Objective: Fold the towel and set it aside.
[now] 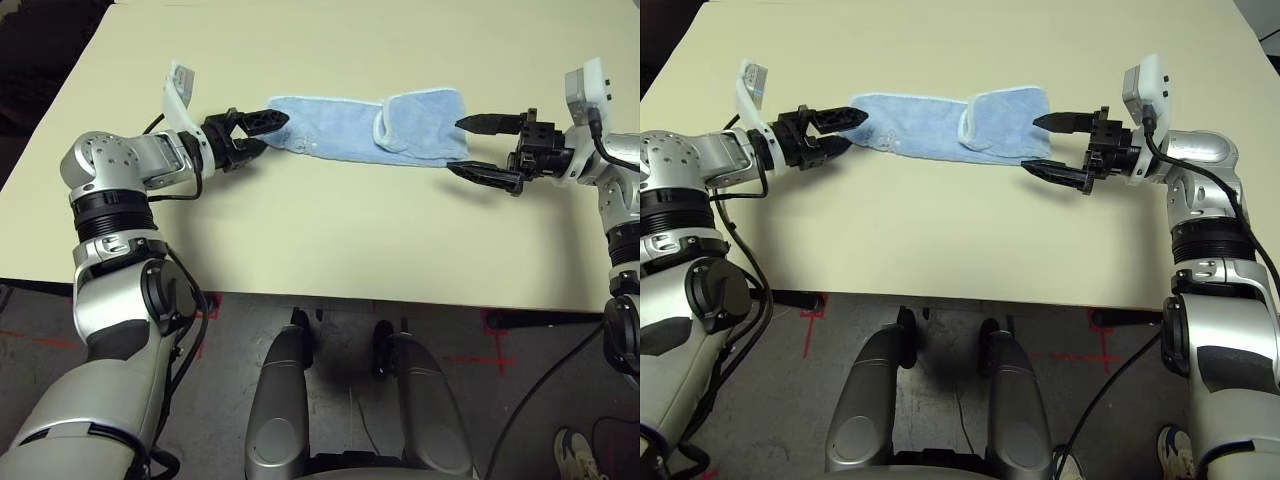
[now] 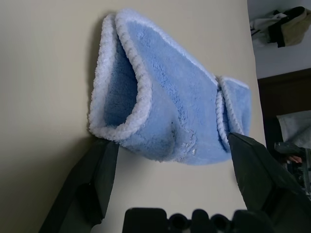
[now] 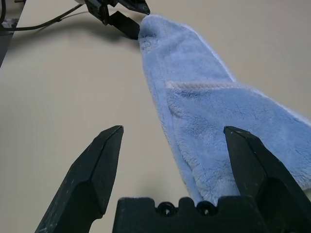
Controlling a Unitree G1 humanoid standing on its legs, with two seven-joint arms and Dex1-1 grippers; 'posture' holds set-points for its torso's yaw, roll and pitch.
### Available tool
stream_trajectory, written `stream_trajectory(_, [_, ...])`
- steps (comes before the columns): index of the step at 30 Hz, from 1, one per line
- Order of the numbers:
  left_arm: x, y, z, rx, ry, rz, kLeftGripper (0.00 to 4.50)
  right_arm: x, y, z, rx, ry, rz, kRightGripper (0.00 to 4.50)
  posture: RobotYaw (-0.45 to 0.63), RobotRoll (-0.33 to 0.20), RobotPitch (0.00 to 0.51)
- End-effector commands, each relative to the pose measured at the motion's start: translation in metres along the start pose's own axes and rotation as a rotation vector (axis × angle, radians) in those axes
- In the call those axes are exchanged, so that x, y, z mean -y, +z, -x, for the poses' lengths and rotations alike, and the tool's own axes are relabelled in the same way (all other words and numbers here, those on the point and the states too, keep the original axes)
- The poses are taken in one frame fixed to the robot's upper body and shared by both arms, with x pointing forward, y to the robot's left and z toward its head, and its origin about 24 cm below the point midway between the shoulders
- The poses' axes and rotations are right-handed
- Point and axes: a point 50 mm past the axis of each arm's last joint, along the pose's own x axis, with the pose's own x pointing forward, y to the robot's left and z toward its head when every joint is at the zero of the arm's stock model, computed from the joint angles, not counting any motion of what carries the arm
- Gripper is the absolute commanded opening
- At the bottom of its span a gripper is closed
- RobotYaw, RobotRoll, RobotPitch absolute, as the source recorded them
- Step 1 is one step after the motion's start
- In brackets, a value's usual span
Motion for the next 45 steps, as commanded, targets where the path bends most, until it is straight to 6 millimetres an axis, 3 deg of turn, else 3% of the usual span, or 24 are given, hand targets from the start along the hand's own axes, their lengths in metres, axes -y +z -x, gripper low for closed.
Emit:
stream_trajectory(1, [-0.019,-0.008,0.002,-0.036,0.119,0.017,4.50,-0.002,-0.002,0.003,-0.013,0.003,0.000,4.47,0.08,0.000,0.316])
stream_trajectory(4, [-0.021,-0.009,0.001,-0.030,0.135,0.020,3.52,-0.002,-0.002,0.002,-0.015,0.005,0.002,4.50,0.08,0.000,0.315])
stream_trajectory(12, [-0.033,-0.006,0.003,0.025,0.210,0.031,0.24,-0.003,-0.002,0.003,-0.019,0.004,0.004,4.50,0.07,0.000,0.310])
stream_trajectory(13, [-0.035,-0.005,0.004,0.039,0.224,0.031,0.03,-0.003,-0.001,0.003,-0.020,0.003,0.004,4.50,0.07,0.000,0.309])
stream_trajectory(20, [-0.038,0.000,0.011,0.059,0.243,0.020,0.03,-0.003,-0.001,0.003,-0.023,-0.001,0.004,4.50,0.08,0.000,0.310])
stream_trajectory(27, [-0.033,0.010,0.045,0.068,0.262,-0.044,0.03,-0.001,-0.001,-0.001,-0.003,-0.006,-0.003,4.50,0.10,0.000,0.310])
stream_trajectory(33, [-0.021,0.005,0.070,0.064,0.241,-0.080,0.03,0.000,-0.003,-0.008,0.011,0.001,-0.021,4.50,0.14,0.000,0.311])
stream_trajectory(38, [-0.017,0.003,0.080,0.093,0.264,-0.118,0.03,0.003,-0.002,-0.014,0.015,0.012,-0.020,4.50,0.15,0.000,0.310])
stream_trajectory(45, [-0.018,0.015,0.093,0.134,0.314,-0.198,0.03,0.005,-0.001,-0.016,0.018,0.018,-0.018,4.50,0.16,0.000,0.308])
